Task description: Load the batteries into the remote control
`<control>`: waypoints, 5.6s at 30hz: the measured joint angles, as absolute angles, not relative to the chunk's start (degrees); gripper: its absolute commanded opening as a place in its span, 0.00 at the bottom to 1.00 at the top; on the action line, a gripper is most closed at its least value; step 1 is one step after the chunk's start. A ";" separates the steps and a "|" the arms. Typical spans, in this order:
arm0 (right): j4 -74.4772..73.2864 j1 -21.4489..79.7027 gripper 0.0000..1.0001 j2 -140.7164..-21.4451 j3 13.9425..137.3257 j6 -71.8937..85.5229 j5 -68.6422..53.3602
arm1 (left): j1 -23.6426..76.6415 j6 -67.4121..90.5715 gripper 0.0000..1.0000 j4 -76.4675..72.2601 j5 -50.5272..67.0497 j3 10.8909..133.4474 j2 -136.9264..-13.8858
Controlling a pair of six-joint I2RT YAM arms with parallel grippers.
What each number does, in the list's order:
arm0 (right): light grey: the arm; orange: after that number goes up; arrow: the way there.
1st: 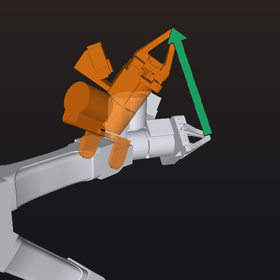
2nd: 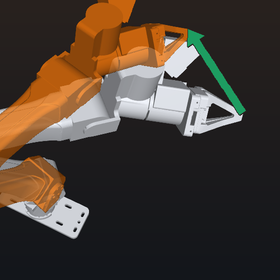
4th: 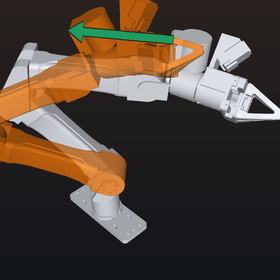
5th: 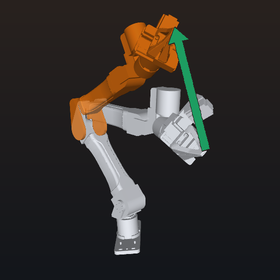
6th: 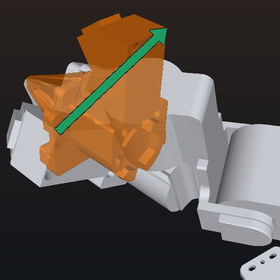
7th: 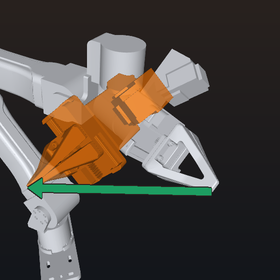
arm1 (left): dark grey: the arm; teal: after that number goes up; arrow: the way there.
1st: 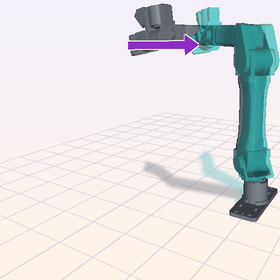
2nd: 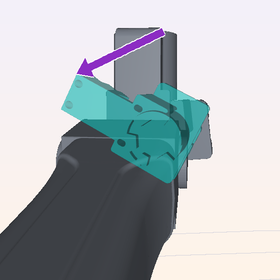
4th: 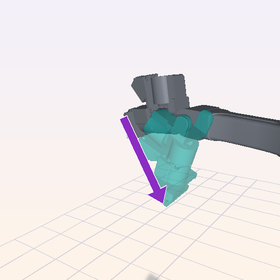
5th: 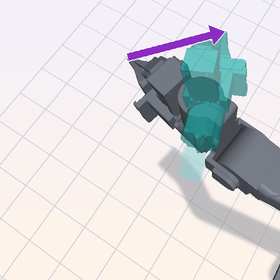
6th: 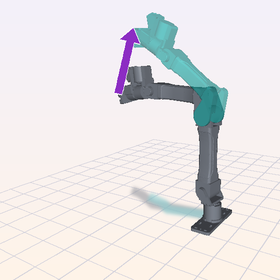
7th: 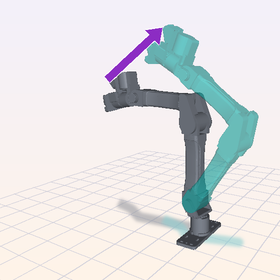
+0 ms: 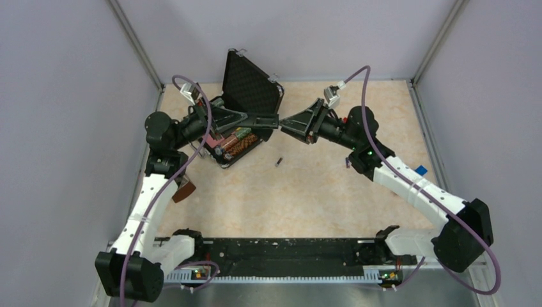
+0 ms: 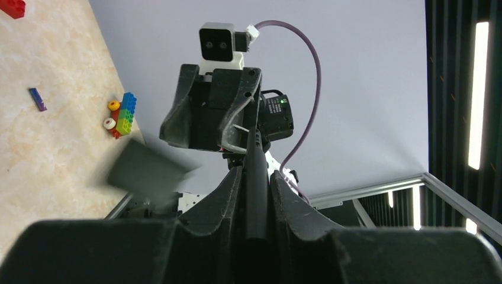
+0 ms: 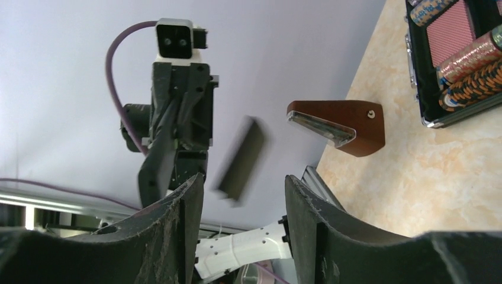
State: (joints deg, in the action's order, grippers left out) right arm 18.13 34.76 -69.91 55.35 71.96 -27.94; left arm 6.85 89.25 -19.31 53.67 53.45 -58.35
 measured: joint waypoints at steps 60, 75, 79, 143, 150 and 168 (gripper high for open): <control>-32.84 51.13 0.43 -94.45 69.60 52.38 15.00 | 6.83 40.27 0.00 30.33 26.98 54.11 -49.67; -33.47 44.10 0.46 -92.07 64.95 50.89 15.00 | 6.85 28.56 0.00 15.40 53.93 47.90 -45.56; -34.17 39.77 0.48 -87.66 61.10 46.00 15.27 | 6.85 27.75 0.00 14.24 58.52 47.90 -46.52; -27.83 27.40 0.06 -77.21 60.60 17.32 -1.45 | 10.26 36.53 0.00 10.22 64.71 44.34 -54.41; -23.29 39.75 0.08 -63.64 66.11 18.28 -4.99 | 12.45 44.16 0.00 1.28 65.69 44.34 -54.94; -21.52 57.41 0.08 -67.33 76.95 11.64 -6.35 | 16.93 64.20 0.00 -12.86 66.13 47.64 -58.43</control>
